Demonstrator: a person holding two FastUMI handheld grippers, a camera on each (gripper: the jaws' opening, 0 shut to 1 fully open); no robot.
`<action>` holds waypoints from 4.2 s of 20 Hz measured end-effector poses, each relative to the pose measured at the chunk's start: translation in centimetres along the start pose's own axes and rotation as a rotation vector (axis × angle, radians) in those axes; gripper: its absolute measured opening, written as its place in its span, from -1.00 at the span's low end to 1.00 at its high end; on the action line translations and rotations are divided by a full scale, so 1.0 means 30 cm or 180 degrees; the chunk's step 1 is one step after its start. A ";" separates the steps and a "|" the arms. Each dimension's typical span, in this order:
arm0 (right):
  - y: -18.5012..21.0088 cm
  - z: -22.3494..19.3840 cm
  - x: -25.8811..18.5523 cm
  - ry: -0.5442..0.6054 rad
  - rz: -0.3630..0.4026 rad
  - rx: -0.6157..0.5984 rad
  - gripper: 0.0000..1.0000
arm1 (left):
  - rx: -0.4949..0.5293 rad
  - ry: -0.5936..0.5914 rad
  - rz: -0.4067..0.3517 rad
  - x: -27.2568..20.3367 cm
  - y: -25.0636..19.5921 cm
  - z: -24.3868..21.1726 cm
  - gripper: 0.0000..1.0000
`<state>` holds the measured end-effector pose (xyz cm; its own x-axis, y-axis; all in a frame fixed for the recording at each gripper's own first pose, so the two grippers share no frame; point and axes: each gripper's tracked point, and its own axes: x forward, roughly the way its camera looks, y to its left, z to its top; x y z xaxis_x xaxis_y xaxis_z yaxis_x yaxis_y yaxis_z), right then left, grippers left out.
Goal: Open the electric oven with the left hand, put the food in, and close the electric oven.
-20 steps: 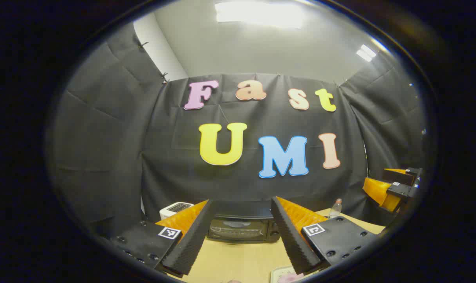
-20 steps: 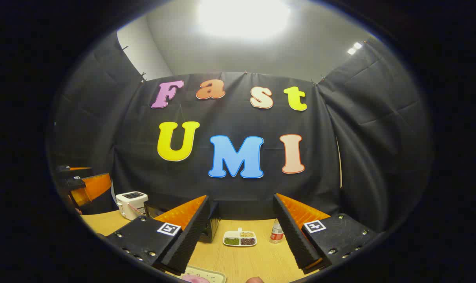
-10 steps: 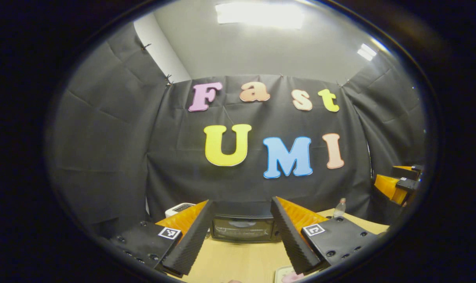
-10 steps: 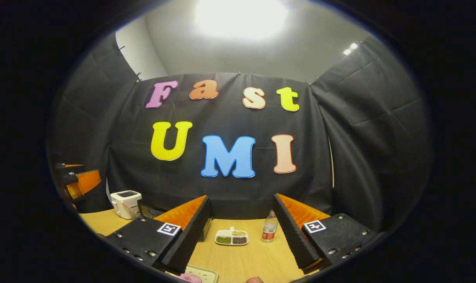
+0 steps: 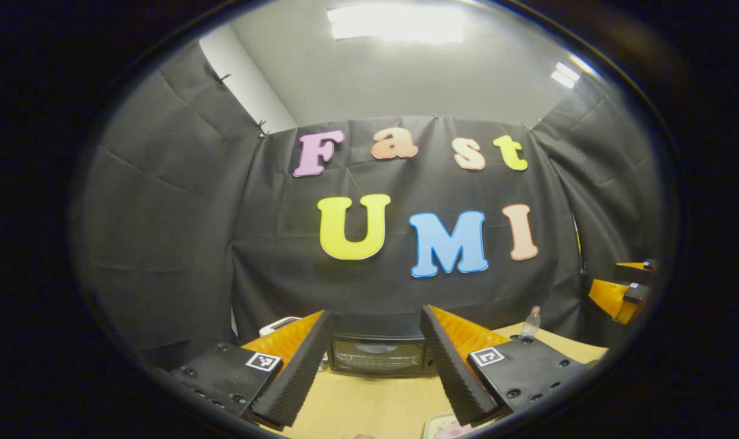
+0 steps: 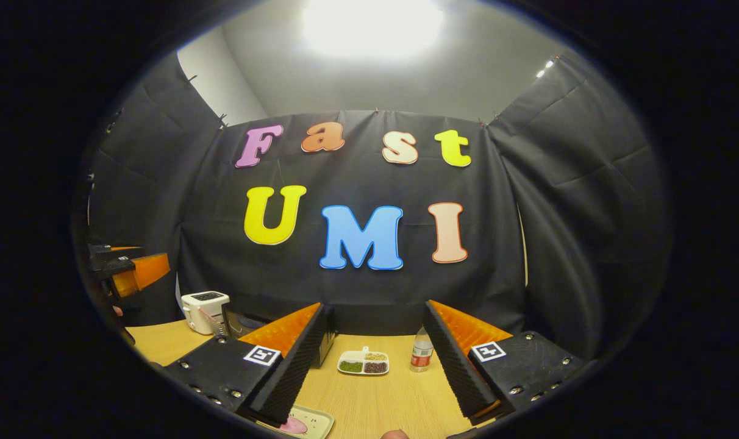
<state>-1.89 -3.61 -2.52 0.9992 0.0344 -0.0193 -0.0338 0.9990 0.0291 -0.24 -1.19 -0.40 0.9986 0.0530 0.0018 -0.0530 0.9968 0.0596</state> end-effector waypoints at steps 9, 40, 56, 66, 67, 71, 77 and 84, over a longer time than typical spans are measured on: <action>0.009 -0.013 0.109 0.0000 -0.0042 0.0023 0.97 | -0.0001 0.0104 -0.0118 0.280 -0.004 -0.105 0.95; -0.065 -0.134 0.265 0.0493 -0.1070 -0.0449 0.97 | -0.0062 0.1160 -0.0570 0.982 -0.038 -0.865 1.00; -0.046 -0.101 0.232 0.0448 -0.0924 -0.0626 0.97 | 0.0041 0.1242 -0.0474 0.871 -0.019 -0.927 0.95; -0.079 -0.110 0.193 0.0480 -0.0819 -0.0518 0.97 | 0.0037 0.1470 -0.0434 0.688 -0.003 -0.995 1.00; -0.081 -0.111 0.188 0.0487 -0.0808 -0.0512 0.96 | 0.0052 0.1495 -0.0428 0.667 -0.002 -1.003 1.00; -0.090 -0.118 0.166 0.0513 -0.0778 -0.0496 0.97 | 0.0090 0.1645 -0.0431 0.601 -0.008 -1.061 0.95; -0.092 -0.147 0.140 0.0626 -0.0709 -0.0487 0.97 | -0.0024 0.1882 -0.0403 0.519 -0.019 -1.151 1.00; -0.078 -0.171 0.126 0.0708 -0.0629 -0.0406 0.97 | -0.0007 0.1994 -0.0367 0.461 -0.013 -1.210 0.95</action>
<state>1.87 -5.68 -7.78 0.9582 -0.1692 -0.2306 0.1440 0.9820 -0.1220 13.55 1.33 -36.62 0.8077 -0.0305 -0.5888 0.0540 0.9983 0.0225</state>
